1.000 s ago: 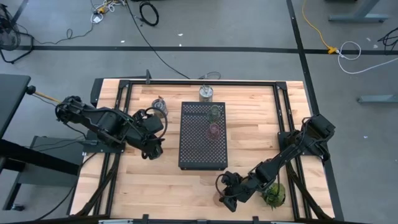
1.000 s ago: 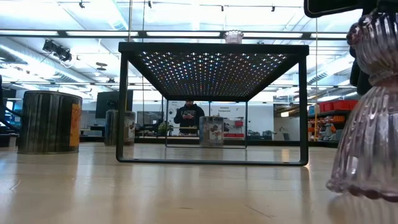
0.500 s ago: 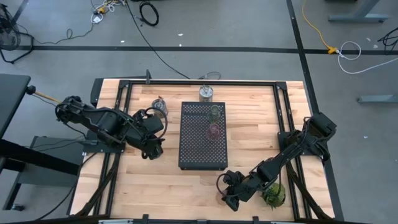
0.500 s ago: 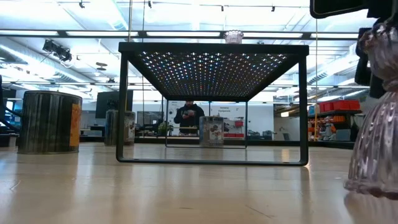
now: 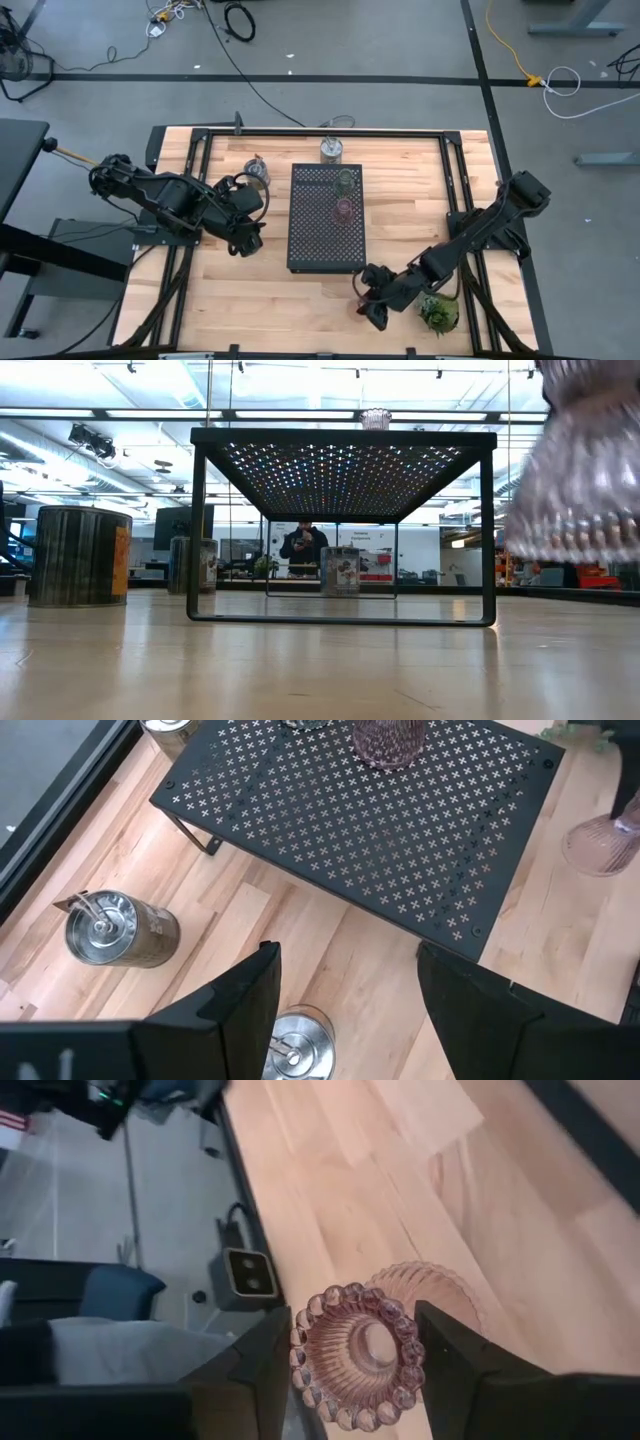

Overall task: Pick & Place candle stick holders
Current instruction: Put the pink glass candle holder on the shelf aligned with the pink glass candle holder

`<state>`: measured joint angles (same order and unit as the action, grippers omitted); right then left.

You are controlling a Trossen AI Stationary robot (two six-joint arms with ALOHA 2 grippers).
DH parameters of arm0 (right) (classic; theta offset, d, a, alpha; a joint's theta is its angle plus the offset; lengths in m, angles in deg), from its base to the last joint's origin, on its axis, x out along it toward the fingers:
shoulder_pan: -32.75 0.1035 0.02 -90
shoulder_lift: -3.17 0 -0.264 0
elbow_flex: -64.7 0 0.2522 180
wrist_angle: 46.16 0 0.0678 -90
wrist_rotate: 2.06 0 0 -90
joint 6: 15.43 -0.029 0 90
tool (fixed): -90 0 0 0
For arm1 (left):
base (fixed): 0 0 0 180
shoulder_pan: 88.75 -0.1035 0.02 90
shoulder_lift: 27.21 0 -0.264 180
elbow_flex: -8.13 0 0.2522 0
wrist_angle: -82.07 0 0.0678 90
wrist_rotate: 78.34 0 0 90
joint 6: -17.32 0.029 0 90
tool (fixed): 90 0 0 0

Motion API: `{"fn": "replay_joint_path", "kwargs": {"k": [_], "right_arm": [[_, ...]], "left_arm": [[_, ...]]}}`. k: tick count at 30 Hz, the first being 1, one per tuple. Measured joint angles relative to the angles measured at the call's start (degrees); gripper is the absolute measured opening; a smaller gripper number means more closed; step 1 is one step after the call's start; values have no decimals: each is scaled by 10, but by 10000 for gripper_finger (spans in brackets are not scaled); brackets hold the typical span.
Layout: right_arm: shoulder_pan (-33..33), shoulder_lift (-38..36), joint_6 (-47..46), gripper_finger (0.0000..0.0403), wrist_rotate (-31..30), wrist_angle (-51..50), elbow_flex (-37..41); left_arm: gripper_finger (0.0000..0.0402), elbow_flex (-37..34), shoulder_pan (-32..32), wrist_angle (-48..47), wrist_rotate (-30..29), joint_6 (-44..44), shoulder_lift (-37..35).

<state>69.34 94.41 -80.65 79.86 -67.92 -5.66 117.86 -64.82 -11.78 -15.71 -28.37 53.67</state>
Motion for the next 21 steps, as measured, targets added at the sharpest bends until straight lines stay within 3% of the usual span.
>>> {"fn": "replay_joint_path", "kwargs": {"k": [21], "right_arm": [[-66,-142,99,162,10,-7,-1]], "left_arm": [[238,0,0,0,-9,5,0]]}}
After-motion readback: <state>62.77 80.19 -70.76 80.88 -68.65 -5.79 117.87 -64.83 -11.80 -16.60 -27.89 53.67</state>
